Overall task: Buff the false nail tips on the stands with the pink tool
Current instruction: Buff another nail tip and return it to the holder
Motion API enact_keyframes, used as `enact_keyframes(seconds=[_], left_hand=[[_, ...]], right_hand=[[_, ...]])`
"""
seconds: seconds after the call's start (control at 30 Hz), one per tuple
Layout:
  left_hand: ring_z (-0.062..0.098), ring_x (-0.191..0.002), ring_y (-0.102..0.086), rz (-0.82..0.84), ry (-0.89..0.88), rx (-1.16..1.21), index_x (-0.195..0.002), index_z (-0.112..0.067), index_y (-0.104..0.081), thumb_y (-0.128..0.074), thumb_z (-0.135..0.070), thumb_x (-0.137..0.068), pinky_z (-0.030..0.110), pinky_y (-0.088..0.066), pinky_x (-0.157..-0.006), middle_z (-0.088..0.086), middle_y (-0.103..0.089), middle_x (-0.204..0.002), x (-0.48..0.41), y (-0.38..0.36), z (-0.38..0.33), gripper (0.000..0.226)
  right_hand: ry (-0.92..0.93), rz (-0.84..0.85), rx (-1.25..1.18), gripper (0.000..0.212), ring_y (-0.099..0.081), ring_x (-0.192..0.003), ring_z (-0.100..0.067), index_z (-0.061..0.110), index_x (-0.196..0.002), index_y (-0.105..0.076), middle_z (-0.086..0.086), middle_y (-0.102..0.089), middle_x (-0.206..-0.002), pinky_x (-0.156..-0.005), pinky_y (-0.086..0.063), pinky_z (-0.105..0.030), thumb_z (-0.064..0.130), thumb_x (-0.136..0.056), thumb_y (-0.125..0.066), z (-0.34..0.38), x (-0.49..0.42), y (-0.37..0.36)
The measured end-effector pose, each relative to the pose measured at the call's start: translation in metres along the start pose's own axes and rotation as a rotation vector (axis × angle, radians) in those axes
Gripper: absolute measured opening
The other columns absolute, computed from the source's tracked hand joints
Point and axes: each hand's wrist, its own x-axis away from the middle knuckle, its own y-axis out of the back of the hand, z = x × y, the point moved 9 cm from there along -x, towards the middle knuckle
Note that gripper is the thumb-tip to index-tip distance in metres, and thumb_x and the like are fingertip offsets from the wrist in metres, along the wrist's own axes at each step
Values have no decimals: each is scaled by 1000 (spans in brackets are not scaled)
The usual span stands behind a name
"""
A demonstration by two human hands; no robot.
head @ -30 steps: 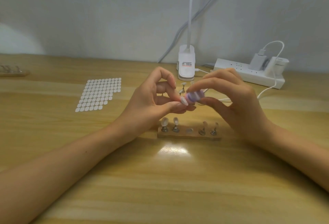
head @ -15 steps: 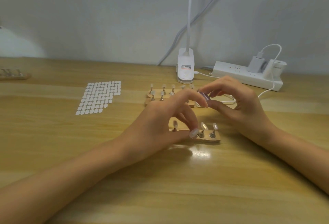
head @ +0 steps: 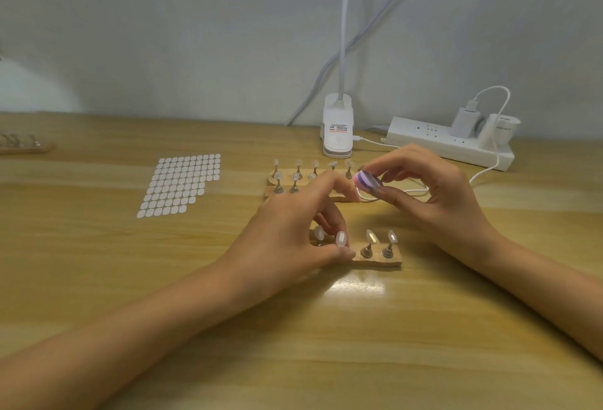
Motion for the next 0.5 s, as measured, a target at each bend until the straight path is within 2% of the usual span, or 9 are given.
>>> enact_keyframes(seconds=[0.07, 0.13, 0.2, 0.27, 0.4, 0.5], left_hand=[[-3, -97, -64, 11, -24, -66, -123, -38, -49, -82, -26, -80, 39, -44, -101, -21, -71, -89, -1, -2, -7, 56], [-11, -96, -59, 14, -57, -140, -127, -40, -45, -81, -31, -81, 44, -40, -105, -24, -72, -94, -3, -4, -13, 59], [-13, -97, -54, -2, -84, -222, -128, -45, -40, -79, -36, -82, 39, -33, -107, -26, -70, -95, -5, -7, -18, 61], [-8, -102, -55, -25, -105, -288, -128, -47, -36, -77, -38, -84, 35, -26, -107, -25, -68, -95, -5, -9, -23, 61], [-5, -95, -57, -64, -153, -329, -129, -47, -35, -76, -36, -85, 32, -27, -100, -23, -66, -94, -5, -12, -29, 61], [-7, -92, -51, -93, -212, -338, -126, -49, -32, -77, -31, -86, 30, -27, -98, -22, -66, -92, -4, -13, -33, 63]], right_hand=[[-17, -12, -27, 23, -65, -91, -20, 13, -106, -73, 0, -70, -101, -81, -53, -43, 26, -88, -69, -2, 0, 1], [-33, -21, -47, 23, -65, -91, -20, 14, -106, -72, 1, -70, -101, -82, -53, -44, 27, -87, -68, -3, -1, 2], [-55, -22, -60, 21, -65, -91, -19, 15, -107, -72, 2, -70, -102, -83, -53, -44, 23, -87, -69, -6, -1, 1], [-83, -23, -85, 19, -66, -91, -20, 17, -107, -72, 2, -70, -103, -84, -53, -44, 19, -88, -70, -9, -1, 1], [-137, -33, -148, 20, -66, -90, -19, 21, -106, -72, 2, -72, -104, -83, -56, -39, 24, -87, -70, -11, -2, 2], [-163, -31, -165, 19, -67, -89, -19, 19, -106, -73, 1, -72, -104, -81, -57, -36, 15, -88, -72, -15, -3, 2]])
